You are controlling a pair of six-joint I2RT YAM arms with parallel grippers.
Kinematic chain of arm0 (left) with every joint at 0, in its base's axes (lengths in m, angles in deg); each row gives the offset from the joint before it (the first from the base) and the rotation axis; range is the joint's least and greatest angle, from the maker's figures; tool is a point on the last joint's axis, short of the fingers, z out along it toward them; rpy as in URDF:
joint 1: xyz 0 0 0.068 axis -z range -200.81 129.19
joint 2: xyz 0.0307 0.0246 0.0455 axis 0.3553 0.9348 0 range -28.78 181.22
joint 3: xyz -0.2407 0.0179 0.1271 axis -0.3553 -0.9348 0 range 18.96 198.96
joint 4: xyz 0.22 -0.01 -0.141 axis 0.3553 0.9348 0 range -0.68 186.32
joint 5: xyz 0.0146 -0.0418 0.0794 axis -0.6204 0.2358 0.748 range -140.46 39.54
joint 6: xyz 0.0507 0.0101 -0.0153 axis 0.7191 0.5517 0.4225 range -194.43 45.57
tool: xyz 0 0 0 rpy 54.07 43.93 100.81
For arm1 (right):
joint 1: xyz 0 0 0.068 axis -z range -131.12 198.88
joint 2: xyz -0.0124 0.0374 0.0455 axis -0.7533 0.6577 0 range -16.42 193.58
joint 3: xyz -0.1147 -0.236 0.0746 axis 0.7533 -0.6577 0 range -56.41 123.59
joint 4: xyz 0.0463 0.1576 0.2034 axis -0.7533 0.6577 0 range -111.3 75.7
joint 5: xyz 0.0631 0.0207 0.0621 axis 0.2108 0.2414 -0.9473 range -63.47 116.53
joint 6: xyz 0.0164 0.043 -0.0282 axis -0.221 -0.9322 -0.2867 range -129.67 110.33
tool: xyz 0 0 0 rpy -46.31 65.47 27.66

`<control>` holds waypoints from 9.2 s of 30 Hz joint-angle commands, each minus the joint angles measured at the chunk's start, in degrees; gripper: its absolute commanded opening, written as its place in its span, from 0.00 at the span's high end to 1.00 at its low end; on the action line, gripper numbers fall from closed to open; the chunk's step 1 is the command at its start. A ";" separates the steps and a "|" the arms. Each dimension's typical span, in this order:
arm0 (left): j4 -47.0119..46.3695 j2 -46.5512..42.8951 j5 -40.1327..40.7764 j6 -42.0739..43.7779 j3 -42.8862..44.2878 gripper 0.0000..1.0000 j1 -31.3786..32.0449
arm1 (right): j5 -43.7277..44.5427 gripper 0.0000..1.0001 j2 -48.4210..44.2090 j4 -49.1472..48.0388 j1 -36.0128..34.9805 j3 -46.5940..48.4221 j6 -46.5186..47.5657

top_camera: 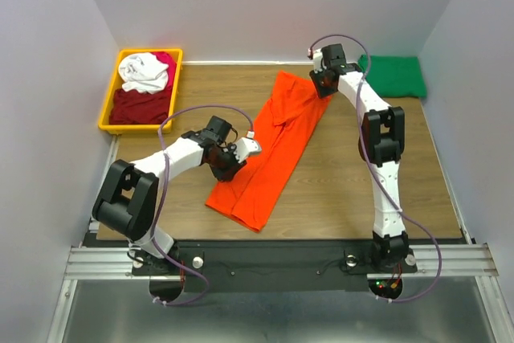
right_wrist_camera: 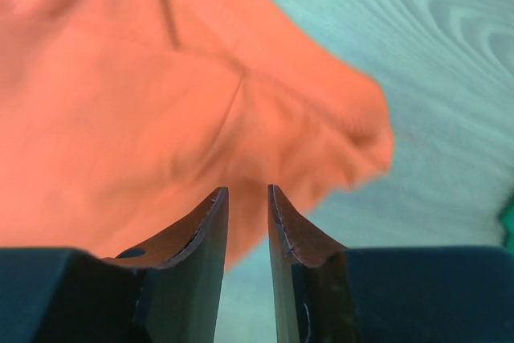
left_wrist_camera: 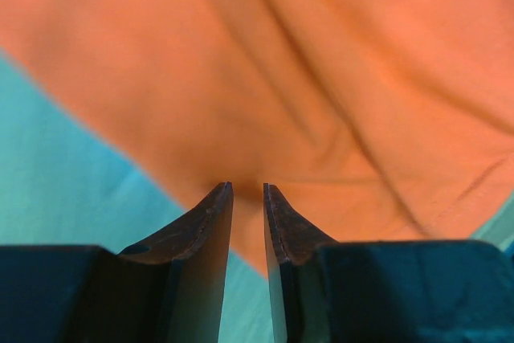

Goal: Fold and stack the t-shirts
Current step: Fold the tshirt

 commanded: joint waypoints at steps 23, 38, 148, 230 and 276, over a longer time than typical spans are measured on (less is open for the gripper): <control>-2.73 12.56 3.86 3.88 3.22 0.73 28.06 | -11.19 0.71 -0.39 -4.05 -1.37 -6.73 -7.61; -4.14 18.82 -7.39 -6.49 26.43 0.60 31.15 | -15.84 0.65 5.97 -6.77 -1.46 10.61 -4.96; -14.33 -5.20 -17.07 13.80 2.00 1.00 11.73 | -33.06 0.99 -77.56 -13.80 -10.78 -85.30 52.94; -18.64 11.08 -7.48 27.87 5.52 0.94 6.10 | -29.73 0.89 -59.44 -34.11 -12.18 -93.02 53.07; 21.60 -10.67 -23.57 17.49 16.92 1.00 9.55 | -35.08 0.99 -76.07 17.22 -9.82 -64.81 50.67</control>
